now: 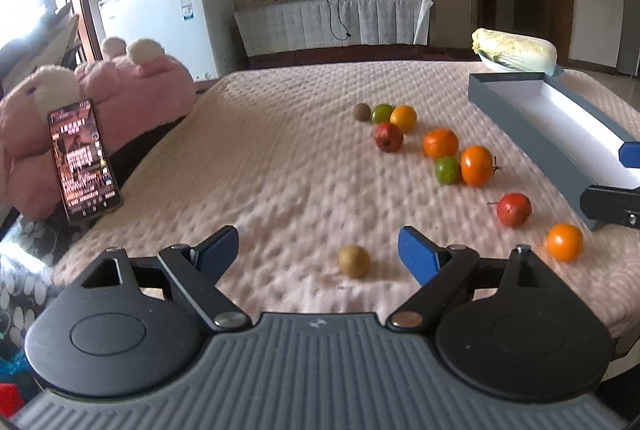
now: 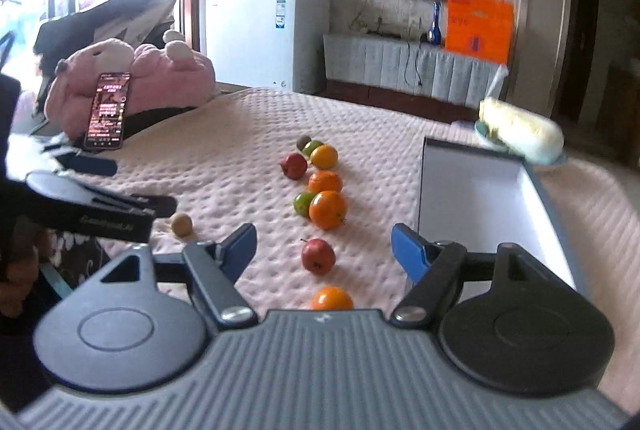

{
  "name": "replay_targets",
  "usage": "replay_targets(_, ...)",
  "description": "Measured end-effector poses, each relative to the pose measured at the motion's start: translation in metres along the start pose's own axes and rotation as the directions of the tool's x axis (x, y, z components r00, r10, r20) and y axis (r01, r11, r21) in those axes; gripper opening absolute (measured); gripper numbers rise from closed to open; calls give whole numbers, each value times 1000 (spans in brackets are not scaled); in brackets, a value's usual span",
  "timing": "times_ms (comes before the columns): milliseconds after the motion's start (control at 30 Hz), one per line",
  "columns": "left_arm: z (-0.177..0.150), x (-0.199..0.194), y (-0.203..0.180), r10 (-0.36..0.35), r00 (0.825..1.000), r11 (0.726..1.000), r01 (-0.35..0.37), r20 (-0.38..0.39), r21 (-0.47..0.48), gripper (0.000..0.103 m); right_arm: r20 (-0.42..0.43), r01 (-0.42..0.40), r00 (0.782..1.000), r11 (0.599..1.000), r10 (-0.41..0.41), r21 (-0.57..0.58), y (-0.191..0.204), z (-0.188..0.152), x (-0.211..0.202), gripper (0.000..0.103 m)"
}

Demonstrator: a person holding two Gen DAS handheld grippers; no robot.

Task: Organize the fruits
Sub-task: 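Move both tools toward the fruits on the blanket, then grasp the brown round fruit with the left tool while the right tool grasps an orange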

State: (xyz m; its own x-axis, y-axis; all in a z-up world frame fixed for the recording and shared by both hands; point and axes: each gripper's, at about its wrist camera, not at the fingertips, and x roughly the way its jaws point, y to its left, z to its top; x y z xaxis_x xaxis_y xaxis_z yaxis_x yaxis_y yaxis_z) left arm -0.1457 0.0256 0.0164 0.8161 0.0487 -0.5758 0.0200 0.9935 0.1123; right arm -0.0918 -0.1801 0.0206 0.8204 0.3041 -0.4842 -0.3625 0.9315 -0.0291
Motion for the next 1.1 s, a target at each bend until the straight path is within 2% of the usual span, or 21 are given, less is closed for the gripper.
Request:
replay_targets(100,-3,5,0,-5,1000,1000,5,-5,12,89,-20,-26,999,1000,26,5,0,-10,2,65)
replay_targets(167,-3,9,-2,-16,1000,1000,16,-5,20,89,-79,-23,997,1000,23,-1,5,-16,5,53)
replay_targets(233,-2,16,-5,-23,1000,999,23,-16,23,87,-119,-24,993,1000,22,-16,7,-20,11,48)
replay_targets(267,-3,19,-7,-29,999,999,30,-22,24,85,-131,-26,991,999,22,-29,7,-22,13,43)
replay_targets(433,-2,30,-13,-47,998,999,47,-42,5,84,-174,20,984,1000,-22,-12,2,-25,21,42)
replay_targets(633,-4,41,-17,-57,996,998,58,-66,0,84,-233,31,972,1000,-31,-3,-3,-31,31,42)
replay_targets(700,-4,43,-19,-69,995,998,69,-72,8,81,-251,41,967,999,-43,-13,-2,-33,33,42)
replay_targets(833,-5,50,-18,-85,991,996,85,-103,-3,72,-281,29,959,1000,-31,-10,0,-34,39,42)
replay_targets(1100,-7,55,-22,-98,989,995,99,-113,6,71,-290,26,957,1000,-22,10,-3,-34,42,42)
